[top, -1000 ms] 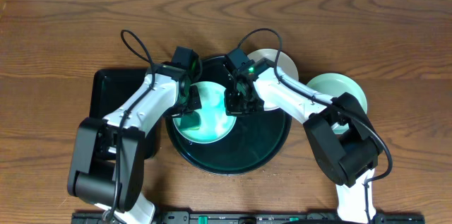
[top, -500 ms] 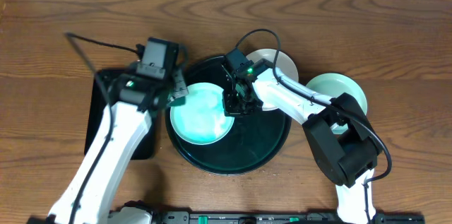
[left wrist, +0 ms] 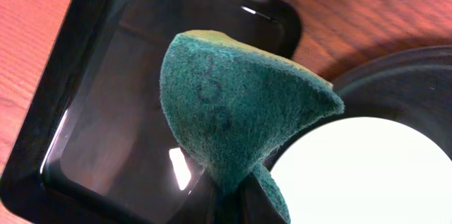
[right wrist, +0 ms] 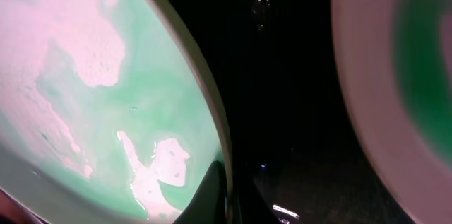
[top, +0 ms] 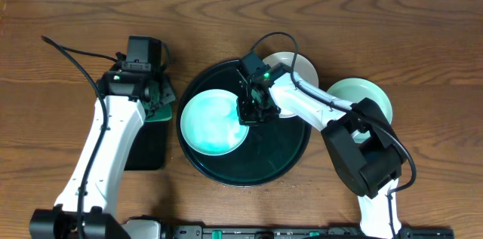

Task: Clean dirty plates on tray and stack at the side
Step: 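Lift the sponge away and move the left gripper to the small tray, then lift the scrubbed plate with the right gripper and stack it right of tray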

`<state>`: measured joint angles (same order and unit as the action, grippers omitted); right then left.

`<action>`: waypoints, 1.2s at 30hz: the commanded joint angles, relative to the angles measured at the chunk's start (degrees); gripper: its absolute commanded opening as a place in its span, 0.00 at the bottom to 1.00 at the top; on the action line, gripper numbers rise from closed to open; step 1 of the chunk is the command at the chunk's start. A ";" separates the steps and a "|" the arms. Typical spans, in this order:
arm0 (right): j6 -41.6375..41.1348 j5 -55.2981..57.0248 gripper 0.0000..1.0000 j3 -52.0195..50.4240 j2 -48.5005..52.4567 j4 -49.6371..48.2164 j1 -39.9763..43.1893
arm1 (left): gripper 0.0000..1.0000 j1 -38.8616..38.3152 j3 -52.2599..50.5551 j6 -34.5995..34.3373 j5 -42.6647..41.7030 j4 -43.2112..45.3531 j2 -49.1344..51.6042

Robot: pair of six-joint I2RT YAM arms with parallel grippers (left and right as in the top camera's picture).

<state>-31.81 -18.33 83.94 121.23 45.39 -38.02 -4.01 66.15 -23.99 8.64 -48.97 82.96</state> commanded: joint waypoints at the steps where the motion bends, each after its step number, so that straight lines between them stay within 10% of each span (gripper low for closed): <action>1: 0.83 -1.68 0.01 0.85 1.79 0.37 0.02 | 0.07 1.57 0.94 1.07 -0.70 -0.07 1.01; 9: 7.32 6.93 0.01 1.51 -6.01 0.68 -0.24 | 0.07 2.43 0.94 4.07 -5.92 -0.17 2.38; 36: 9.81 101.35 0.01 1.51 -17.94 3.08 -30.21 | 0.07 9.31 0.94 5.53 -11.10 0.00 2.67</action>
<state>-22.04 70.04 84.71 105.08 48.56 -67.26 5.10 66.15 -19.42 -1.85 -49.01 85.38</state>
